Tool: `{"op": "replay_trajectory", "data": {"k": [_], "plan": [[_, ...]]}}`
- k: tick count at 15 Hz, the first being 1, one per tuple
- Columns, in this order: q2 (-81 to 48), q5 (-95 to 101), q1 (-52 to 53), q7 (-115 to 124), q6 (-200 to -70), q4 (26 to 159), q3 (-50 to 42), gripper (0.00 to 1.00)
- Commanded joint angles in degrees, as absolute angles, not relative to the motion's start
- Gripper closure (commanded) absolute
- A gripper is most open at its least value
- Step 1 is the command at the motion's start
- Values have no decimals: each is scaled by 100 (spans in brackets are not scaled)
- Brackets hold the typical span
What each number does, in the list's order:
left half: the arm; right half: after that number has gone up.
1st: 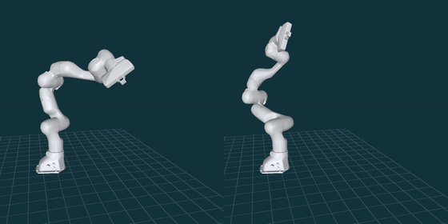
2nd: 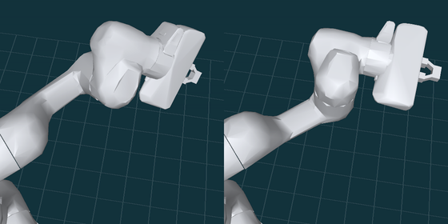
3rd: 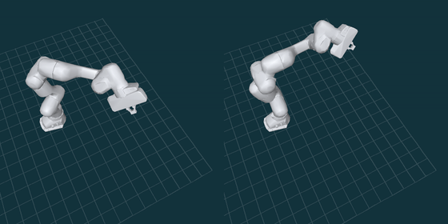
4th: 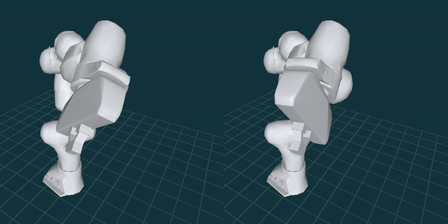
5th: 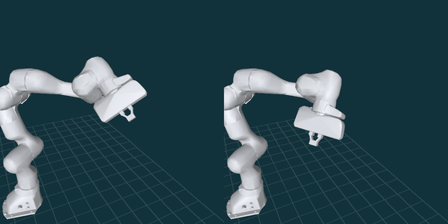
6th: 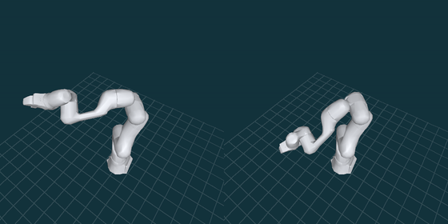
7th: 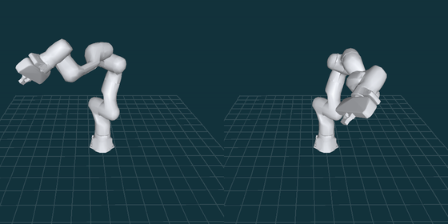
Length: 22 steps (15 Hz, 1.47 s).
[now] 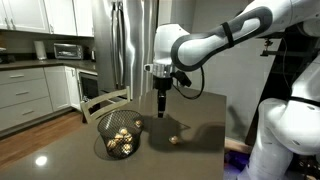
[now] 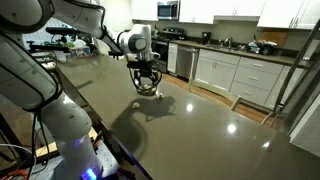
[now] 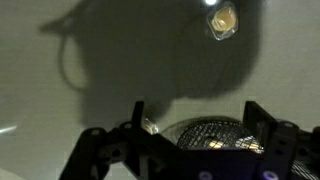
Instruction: Pick up the all candy from the table and put them in the black basket.
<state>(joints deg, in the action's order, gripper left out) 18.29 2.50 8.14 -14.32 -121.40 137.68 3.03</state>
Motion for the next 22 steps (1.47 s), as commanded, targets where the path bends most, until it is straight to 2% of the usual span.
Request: {"op": "replay_trajectory", "data": {"k": [1,12,22], "plan": [[1854,115,741,-1439,-11732,13776,216,0],[1818,-414,796,-1518,-11268,14117,140,0],[1911,-727,881,-1510,-11752,14598,261,0]]}}
